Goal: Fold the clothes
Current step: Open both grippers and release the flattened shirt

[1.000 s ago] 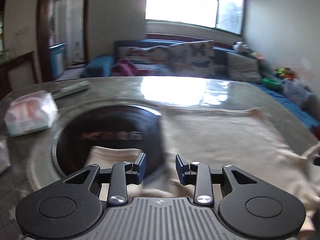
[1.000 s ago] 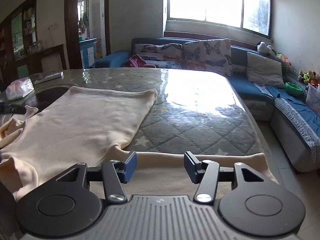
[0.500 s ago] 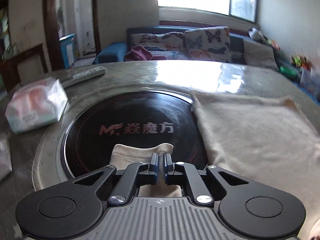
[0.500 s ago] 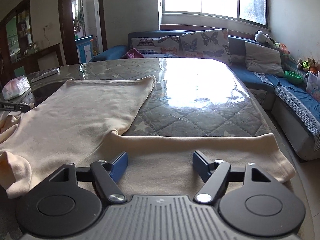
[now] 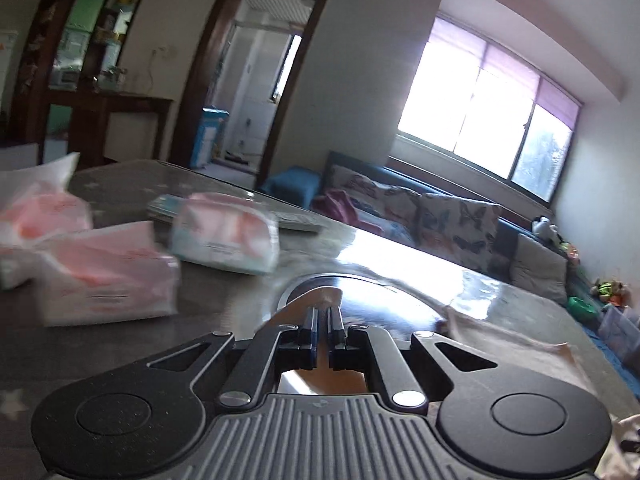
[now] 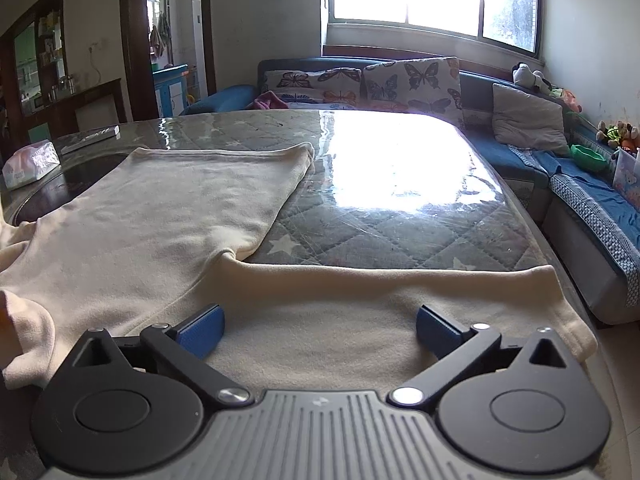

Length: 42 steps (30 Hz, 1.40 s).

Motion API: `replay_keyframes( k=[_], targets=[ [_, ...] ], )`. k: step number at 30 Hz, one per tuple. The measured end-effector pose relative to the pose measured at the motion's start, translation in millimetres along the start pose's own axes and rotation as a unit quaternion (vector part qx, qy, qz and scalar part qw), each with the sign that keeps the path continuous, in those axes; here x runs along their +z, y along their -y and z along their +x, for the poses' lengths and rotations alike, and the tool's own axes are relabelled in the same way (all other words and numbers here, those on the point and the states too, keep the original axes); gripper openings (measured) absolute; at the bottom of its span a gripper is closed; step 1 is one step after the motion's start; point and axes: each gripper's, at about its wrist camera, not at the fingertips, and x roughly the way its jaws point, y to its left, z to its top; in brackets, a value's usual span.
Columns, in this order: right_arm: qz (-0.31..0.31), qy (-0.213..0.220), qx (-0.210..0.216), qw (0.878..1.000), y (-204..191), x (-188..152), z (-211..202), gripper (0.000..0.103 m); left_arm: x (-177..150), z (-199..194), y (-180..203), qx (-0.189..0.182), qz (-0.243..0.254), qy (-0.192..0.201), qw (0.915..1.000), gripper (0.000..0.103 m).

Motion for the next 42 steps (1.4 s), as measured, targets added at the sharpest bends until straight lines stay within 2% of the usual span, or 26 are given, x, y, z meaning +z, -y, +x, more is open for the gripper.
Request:
replay_keyframes(
  k=[5, 7, 10, 14, 16, 21, 24, 30, 37, 42],
  targets=[
    [0.001, 0.001, 0.001, 1.000, 0, 0, 1, 0.103, -19, 6, -31, 0.085, 0.003, -0.058, 0.9947, 0.005],
    [0.000, 0.001, 0.000, 1.000, 0, -1, 1, 0.103, -22, 7, -40, 0.101, -0.009, -0.069, 0.9925, 0.005],
    [-0.001, 0.002, 0.000, 1.000, 0, -1, 1, 0.103, -17, -1, -38, 0.076, -0.026, -0.064, 0.9947, 0.007],
    [-0.001, 0.001, 0.000, 1.000, 0, -2, 2, 0.103, -12, 10, -11, 0.019, -0.002, -0.078, 0.9968, 0.007],
    [-0.001, 0.001, 0.000, 1.000, -1, -1, 2, 0.103, -12, 24, 0, 0.002, 0.005, -0.092, 0.9957, 0.007],
    [0.000, 0.001, 0.001, 1.000, 0, -1, 3, 0.103, -14, 61, 14, 0.005, 0.054, -0.119, 0.9914, 0.007],
    [0.001, 0.001, 0.001, 1.000, 0, -2, 3, 0.103, -12, 74, 18, 0.026, 0.097, -0.117, 0.9880, 0.006],
    [0.001, 0.001, 0.001, 1.000, 0, -2, 3, 0.103, -11, 97, 24, 0.064, 0.185, -0.105, 0.9750, 0.006],
    [0.002, 0.002, 0.001, 1.000, 1, -2, 2, 0.103, -9, 101, 20, 0.064, 0.197, -0.107, 0.9724, 0.006],
    [0.002, 0.002, 0.001, 1.000, 1, -2, 3, 0.103, -3, 95, 26, 0.056, 0.185, -0.108, 0.9751, 0.009]
  ],
)
